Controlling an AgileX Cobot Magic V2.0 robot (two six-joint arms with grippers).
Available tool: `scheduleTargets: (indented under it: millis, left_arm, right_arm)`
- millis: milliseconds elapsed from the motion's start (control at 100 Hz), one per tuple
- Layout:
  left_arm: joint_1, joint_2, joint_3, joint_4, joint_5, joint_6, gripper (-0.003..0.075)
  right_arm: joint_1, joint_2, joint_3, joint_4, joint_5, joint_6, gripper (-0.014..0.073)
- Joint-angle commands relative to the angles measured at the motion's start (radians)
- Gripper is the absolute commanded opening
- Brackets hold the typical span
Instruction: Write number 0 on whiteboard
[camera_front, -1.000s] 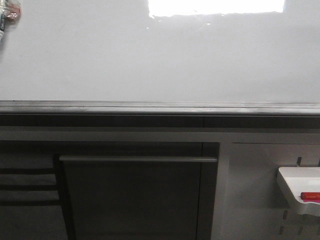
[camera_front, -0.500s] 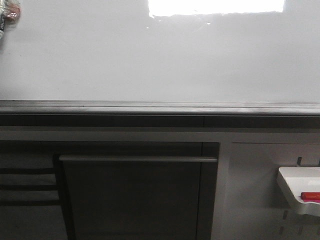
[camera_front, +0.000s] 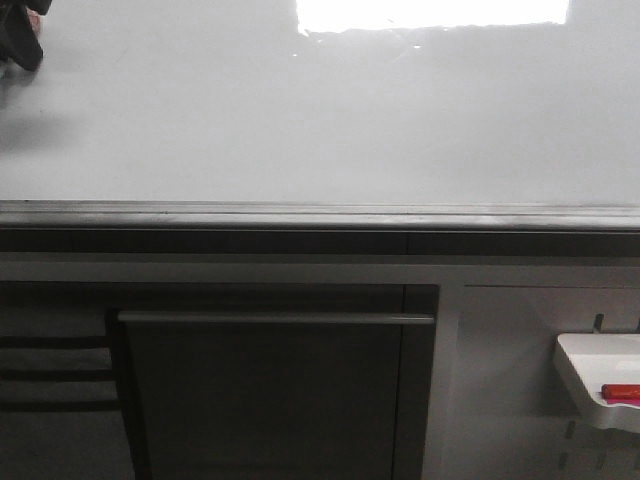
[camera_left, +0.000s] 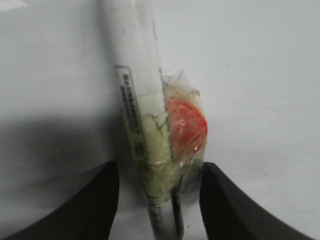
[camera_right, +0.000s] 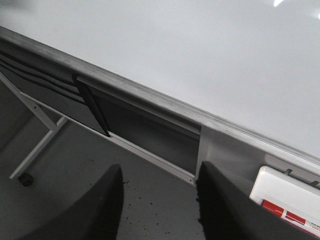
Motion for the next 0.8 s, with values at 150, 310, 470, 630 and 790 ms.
scheduleTargets:
  millis: [150, 310, 470, 630, 790]
  left_arm:
    - [-0.008, 0.0, -0.052, 0.002, -0.047, -0.007, 0.0253]
    - [-0.01, -0.002, -0.052, 0.002, -0.036, -0.007, 0.0085]
    - [-0.01, -0.018, -0.052, 0.004, -0.005, 0.0, -0.002]
    - [-0.018, -0.08, -0.052, 0.009, 0.082, 0.062, -0.002]
    - [-0.087, -0.179, -0.05, 0.009, 0.187, 0.178, -0.002]
  right_arm:
    - [0.0, 0.0, -0.037, -0.005, -0.059, -0.01, 0.0309]
    - [0.0, 0.0, -0.037, -0.005, -0.059, -0.01, 0.0309]
    - [0.0, 0.0, -0.037, -0.015, -0.05, -0.01, 0.0309]
    - [-0.004, -0.006, -0.037, -0.048, -0.023, -0.01, 0.0309]
    - [-0.053, -0.046, -0.037, -0.059, 0.034, -0.006, 0.0309]
